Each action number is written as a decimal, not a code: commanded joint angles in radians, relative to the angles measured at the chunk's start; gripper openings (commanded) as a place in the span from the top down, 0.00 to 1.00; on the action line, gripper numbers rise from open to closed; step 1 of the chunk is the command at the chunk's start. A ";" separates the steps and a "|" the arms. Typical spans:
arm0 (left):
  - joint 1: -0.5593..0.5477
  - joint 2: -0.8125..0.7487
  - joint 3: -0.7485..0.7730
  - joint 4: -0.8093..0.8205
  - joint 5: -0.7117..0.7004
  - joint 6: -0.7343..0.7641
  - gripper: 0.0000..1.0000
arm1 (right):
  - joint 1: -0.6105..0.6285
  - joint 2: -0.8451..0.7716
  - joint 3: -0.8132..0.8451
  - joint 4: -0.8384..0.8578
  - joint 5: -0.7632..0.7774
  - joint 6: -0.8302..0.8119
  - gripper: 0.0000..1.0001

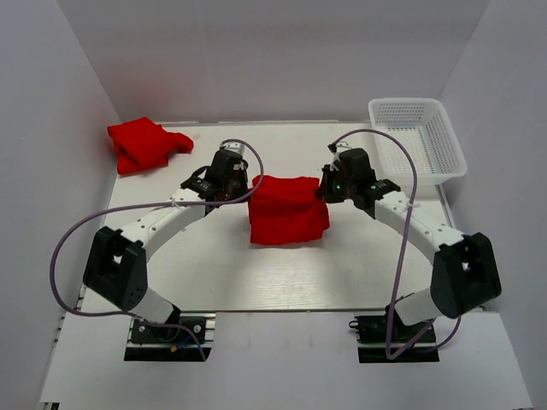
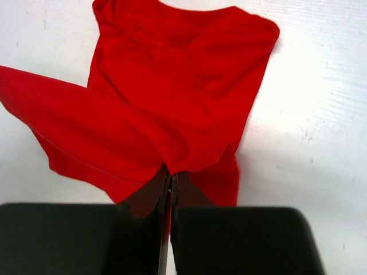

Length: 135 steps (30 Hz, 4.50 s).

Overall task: Fold and stack the t-shirts
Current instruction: Fold the long partially folded tshirt into a neat square, then smooth out wrinkles on the folded tshirt

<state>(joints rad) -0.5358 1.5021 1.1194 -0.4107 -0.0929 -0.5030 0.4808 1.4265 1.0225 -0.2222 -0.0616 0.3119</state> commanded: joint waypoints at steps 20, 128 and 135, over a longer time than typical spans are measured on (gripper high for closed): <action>0.195 0.406 0.361 0.136 0.144 0.072 0.15 | -0.159 0.469 0.421 0.065 -0.228 -0.056 0.46; 0.197 0.319 0.086 0.492 0.509 0.259 0.28 | -0.243 0.161 -0.030 0.196 -0.405 -0.095 0.31; 0.206 0.136 -0.044 0.374 0.452 0.259 0.21 | -0.232 0.184 0.034 0.178 -0.420 -0.114 0.41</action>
<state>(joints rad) -0.3290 1.7119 1.1343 0.0372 0.3920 -0.2554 0.2394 1.6039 1.0126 -0.0120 -0.4679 0.2218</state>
